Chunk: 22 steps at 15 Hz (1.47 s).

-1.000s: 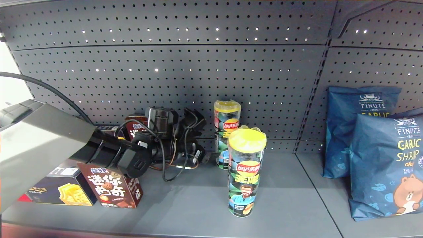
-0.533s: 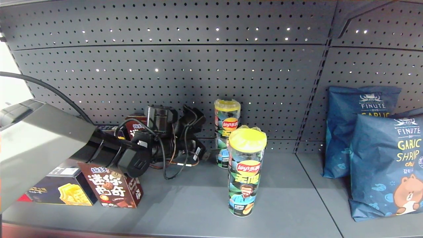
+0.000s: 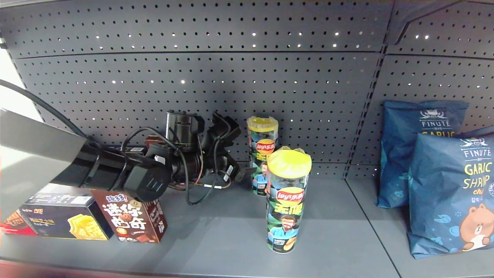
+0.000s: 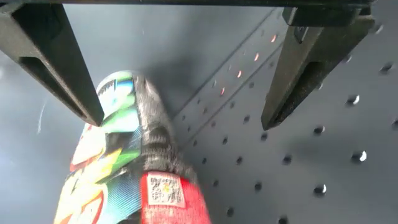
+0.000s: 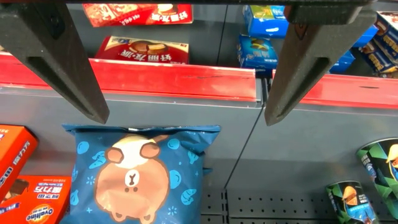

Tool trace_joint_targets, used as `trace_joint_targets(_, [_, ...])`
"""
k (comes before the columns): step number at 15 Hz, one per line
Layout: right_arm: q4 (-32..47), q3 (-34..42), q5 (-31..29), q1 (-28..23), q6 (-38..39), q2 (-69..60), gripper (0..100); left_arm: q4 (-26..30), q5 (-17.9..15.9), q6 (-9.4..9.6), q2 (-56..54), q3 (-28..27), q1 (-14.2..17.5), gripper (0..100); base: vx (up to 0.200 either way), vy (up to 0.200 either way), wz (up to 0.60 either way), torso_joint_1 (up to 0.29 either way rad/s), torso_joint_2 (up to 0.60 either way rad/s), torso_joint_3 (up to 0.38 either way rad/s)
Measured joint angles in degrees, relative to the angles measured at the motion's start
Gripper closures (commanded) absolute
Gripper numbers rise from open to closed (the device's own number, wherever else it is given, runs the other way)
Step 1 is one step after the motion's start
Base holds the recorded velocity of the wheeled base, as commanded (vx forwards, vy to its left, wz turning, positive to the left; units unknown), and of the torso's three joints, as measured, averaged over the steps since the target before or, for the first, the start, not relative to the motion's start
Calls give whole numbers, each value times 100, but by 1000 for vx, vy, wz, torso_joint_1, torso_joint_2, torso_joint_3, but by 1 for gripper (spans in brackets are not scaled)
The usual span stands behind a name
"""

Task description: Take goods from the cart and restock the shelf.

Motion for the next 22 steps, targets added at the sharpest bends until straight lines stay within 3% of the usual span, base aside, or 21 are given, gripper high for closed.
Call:
trace_joint_targets(6, [0, 0, -2, 5, 1, 0, 0, 83, 811, 117, -226, -17, -110, 0, 0, 0, 0, 0, 0, 0])
trace_joint_targets(9, [0, 0, 0, 0, 0, 0, 0, 211, 1202, 267, -229, 44, -162, 0, 0, 0, 0, 0, 0, 0])
trace_joint_targets(11, [-2, 0, -2, 0, 1, 0, 0, 227, 1655, 273, -226, 60, -206, 0, 0, 0, 0, 0, 0, 0])
trace_joint_targets(15, [-2, 0, -2, 2, 0, 0, 0, 241, 2099, 244, -123, 60, -286, 0, 0, 0, 0, 0, 0, 0])
trace_joint_targets(22, [0, 0, 0, 5, 0, 0, 0, 246, 2299, 93, 234, -171, -355, 0, 0, 0, 0, 0, 0, 0])
